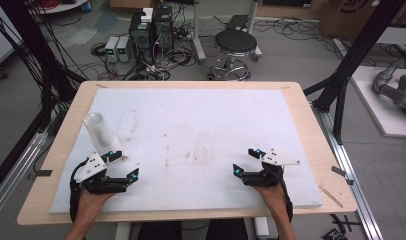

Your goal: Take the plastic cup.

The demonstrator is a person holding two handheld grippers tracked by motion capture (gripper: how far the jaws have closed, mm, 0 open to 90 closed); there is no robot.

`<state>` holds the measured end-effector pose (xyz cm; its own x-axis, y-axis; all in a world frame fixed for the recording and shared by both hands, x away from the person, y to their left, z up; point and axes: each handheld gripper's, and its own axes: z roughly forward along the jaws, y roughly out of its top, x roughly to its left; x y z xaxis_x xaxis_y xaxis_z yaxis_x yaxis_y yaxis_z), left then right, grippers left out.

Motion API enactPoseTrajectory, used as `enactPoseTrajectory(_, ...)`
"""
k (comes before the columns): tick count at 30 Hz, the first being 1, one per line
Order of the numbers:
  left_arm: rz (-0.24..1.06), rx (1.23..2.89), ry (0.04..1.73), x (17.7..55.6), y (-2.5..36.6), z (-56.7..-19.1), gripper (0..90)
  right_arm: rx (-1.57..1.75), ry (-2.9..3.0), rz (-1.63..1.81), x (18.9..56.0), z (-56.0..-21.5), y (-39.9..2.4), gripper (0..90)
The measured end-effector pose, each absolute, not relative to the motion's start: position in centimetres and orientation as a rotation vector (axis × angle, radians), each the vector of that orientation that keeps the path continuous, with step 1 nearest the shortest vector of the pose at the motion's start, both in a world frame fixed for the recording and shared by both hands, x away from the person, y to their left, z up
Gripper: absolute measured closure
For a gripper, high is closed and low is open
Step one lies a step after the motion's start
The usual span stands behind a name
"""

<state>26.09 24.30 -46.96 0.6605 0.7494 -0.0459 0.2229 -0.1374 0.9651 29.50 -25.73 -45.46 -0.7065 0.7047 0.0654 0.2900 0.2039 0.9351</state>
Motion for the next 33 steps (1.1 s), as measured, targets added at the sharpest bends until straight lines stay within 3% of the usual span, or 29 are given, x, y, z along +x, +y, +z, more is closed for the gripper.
enactPoseTrajectory(17, 0.549, 1.707, 0.785, 25.9, 24.2, -46.7, 10.2, 0.943, 2.11, 1.507, 29.5, -45.5, -25.7, 14.8)
enactPoseTrajectory(33, 0.584, 1.646, 0.717, 22.3, 26.4, -39.7, 9.9, 0.956, 2.129, 1.53, 29.8, -45.5, -25.9, 14.8)
